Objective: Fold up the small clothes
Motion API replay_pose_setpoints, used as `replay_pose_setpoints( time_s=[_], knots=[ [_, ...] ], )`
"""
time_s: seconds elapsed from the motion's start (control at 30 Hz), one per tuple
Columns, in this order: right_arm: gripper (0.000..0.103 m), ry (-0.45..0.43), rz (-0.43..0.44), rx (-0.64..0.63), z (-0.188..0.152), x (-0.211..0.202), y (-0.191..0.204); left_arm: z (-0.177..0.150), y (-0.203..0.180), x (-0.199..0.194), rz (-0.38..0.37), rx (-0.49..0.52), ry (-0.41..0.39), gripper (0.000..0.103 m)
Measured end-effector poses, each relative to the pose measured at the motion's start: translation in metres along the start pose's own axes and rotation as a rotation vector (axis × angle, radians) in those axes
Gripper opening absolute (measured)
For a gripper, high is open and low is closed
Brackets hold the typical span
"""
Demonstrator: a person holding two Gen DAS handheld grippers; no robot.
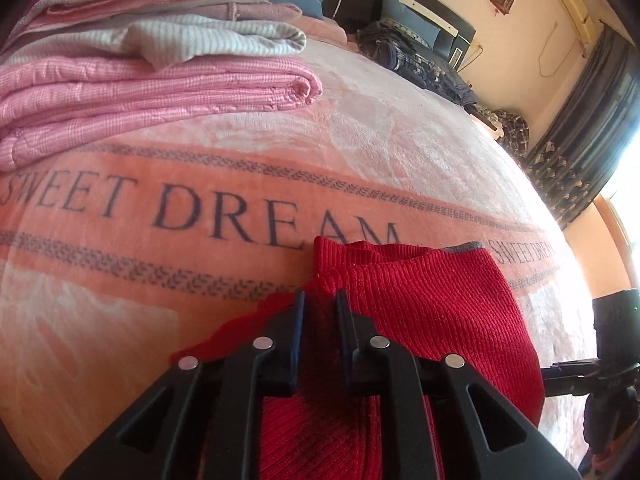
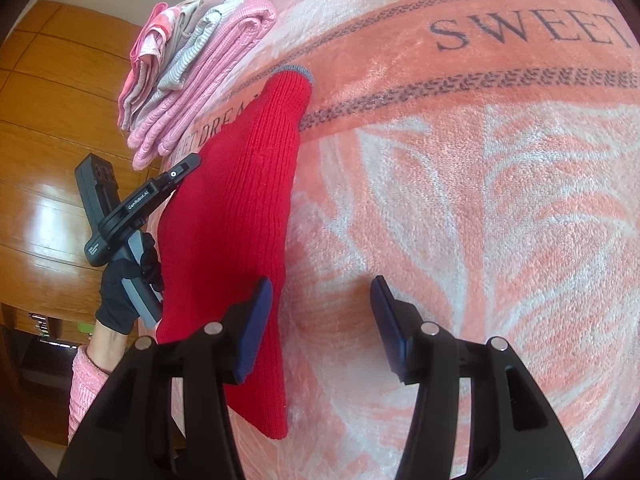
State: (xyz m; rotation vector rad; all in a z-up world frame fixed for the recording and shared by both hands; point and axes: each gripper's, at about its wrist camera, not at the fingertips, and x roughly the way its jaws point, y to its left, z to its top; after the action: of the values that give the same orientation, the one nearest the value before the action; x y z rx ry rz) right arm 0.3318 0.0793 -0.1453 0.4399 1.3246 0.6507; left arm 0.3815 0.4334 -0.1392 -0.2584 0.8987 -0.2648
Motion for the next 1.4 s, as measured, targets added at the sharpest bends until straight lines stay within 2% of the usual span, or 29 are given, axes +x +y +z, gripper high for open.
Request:
replay_pose_setpoints(
  time_s=[0.1, 0.17, 0.23, 0.37, 0.43, 0.5, 0.6, 0.7, 0.73, 0.77, 0.83, 0.9, 1.07, 1.13, 1.2, 1.27, 1.33, 1.4],
  knots=[
    [0.052, 0.007, 0.011, -0.008, -0.003, -0.002, 0.003, 0.002, 0.002, -0.029, -0.013, -0.031, -0.064, 0.028],
    [0.052, 0.012, 0.004, -0.036, -0.007, -0.004, 0.009, -0.005, 0.003, -0.055, -0.003, -0.036, -0.121, 0.029],
    [0.052, 0.016, -0.011, -0.067, -0.011, -0.004, 0.016, -0.019, 0.004, -0.072, 0.013, -0.015, -0.146, 0.029],
    [0.053, 0.029, -0.007, -0.079, -0.013, 0.003, 0.025, -0.044, 0.005, -0.077, 0.04, 0.026, -0.113, 0.029],
    [0.053, 0.034, -0.015, -0.081, -0.013, 0.008, 0.026, -0.051, 0.008, -0.064, 0.078, 0.039, -0.067, 0.029],
    [0.054, 0.037, -0.017, -0.075, -0.013, 0.011, 0.025, -0.056, 0.02, -0.048, 0.104, -0.004, -0.004, 0.031],
    [0.055, 0.04, -0.013, -0.07, -0.012, 0.011, 0.023, -0.065, 0.039, -0.042, 0.055, -0.098, 0.003, 0.033],
    [0.055, 0.037, -0.01, -0.077, -0.011, 0.008, 0.025, -0.066, 0.045, -0.056, -0.016, -0.163, -0.009, 0.031],
    [0.055, 0.032, -0.002, -0.082, -0.011, 0.005, 0.026, -0.068, 0.047, -0.065, -0.066, -0.198, -0.023, 0.033],
    [0.055, 0.026, 0.008, -0.089, -0.011, 0.002, 0.027, -0.071, 0.051, -0.073, -0.129, -0.244, -0.032, 0.039],
    [0.057, 0.015, 0.024, -0.096, -0.01, -0.004, 0.028, -0.08, 0.055, -0.081, -0.234, -0.338, -0.014, 0.047],
    [0.058, 0.011, 0.045, -0.093, -0.008, -0.006, 0.03, -0.09, 0.056, -0.081, -0.301, -0.39, 0.017, 0.049],
    [0.059, 0.026, 0.064, -0.103, -0.009, -0.003, 0.035, -0.107, 0.07, -0.065, -0.339, -0.48, 0.072, 0.049],
    [0.059, 0.034, 0.067, -0.104, -0.009, 0.0, 0.036, -0.11, 0.079, -0.057, -0.402, -0.528, 0.078, 0.049],
    [0.059, 0.039, 0.067, -0.1, -0.009, 0.002, 0.036, -0.109, 0.084, -0.048, -0.427, -0.551, 0.096, 0.045],
    [0.059, 0.045, 0.07, -0.098, -0.01, 0.003, 0.035, -0.11, 0.087, -0.05, -0.418, -0.574, 0.102, 0.045],
    [0.059, 0.049, 0.07, -0.105, -0.011, 0.003, 0.036, -0.109, 0.088, -0.062, -0.367, -0.544, 0.104, 0.046],
    [0.059, 0.049, 0.066, -0.112, -0.012, 0.003, 0.035, -0.11, 0.09, -0.07, -0.373, -0.512, 0.097, 0.047]
  ],
)
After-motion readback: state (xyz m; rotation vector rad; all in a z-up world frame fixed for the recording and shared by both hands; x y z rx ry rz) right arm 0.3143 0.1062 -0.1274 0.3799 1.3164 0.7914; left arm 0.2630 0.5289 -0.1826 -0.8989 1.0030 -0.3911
